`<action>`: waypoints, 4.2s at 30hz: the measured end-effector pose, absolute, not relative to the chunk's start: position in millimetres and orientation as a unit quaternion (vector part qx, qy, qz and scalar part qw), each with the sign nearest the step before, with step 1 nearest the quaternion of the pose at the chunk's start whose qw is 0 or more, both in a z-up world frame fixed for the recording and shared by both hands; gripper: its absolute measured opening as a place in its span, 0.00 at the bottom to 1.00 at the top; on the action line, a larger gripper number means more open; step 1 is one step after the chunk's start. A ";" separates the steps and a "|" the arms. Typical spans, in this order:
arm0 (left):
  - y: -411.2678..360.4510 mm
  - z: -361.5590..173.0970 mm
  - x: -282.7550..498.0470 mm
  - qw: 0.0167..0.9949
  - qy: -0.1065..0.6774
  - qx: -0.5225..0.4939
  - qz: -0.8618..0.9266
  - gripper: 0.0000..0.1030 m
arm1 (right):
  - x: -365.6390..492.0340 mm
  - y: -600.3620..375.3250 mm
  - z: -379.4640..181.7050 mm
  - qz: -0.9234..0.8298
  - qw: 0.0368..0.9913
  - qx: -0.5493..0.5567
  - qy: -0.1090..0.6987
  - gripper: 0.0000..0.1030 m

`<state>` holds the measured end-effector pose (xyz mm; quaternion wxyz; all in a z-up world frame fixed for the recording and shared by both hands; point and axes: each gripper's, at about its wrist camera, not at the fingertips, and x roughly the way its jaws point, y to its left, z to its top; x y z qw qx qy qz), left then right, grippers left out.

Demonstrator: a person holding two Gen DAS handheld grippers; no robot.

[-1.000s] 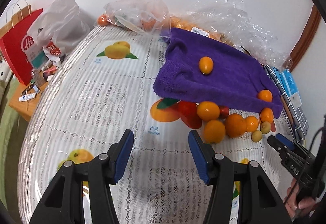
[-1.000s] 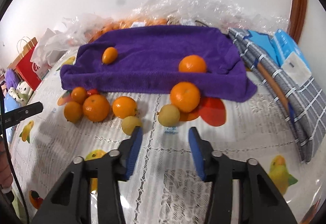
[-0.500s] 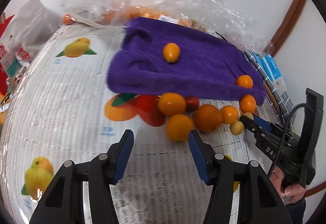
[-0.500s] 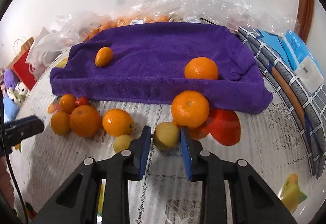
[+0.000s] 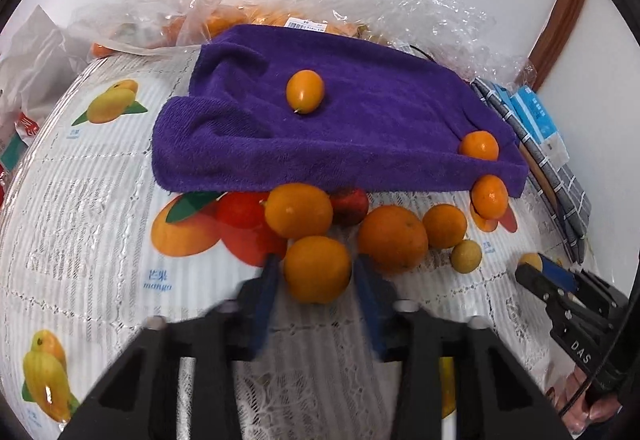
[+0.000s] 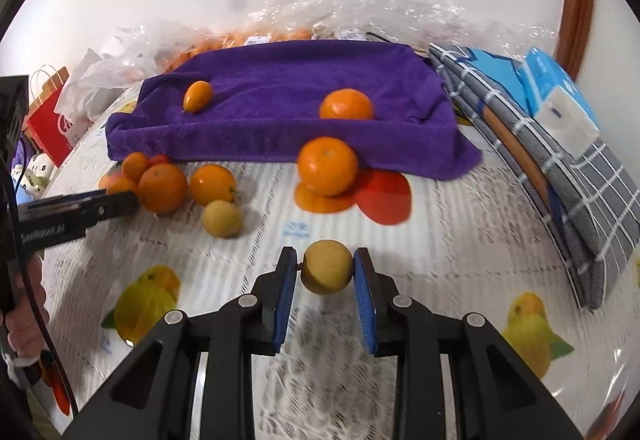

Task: Organize fruits
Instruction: 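Grasp a small yellow-green citrus with the right tool while the left grasps a kumquat, then lower both held fruits onto the purple towel and open both tools, then grasp a mandarin with the right tool while the left grasps a kumquat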

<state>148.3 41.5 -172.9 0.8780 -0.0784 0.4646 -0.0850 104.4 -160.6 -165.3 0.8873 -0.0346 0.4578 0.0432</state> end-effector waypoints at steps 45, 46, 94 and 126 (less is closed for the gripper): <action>76.4 -96.8 205.0 0.898 0.423 -0.106 -0.057 0.31 | 187.6 -187.1 -91.3 0.009 0.919 -0.036 0.392 0.28; 73.7 -98.1 208.2 0.900 0.422 -0.096 -0.055 0.31 | 192.2 -187.3 -94.8 0.009 0.918 -0.040 0.394 0.28; 101.5 -140.6 173.5 0.881 0.460 -0.101 -0.042 0.46 | 178.3 -153.7 -157.8 0.051 0.883 0.028 0.465 0.46; 53.8 -148.6 161.1 0.874 0.469 -0.092 -0.085 0.34 | 125.2 -182.9 -149.7 0.008 0.892 -0.003 0.452 0.39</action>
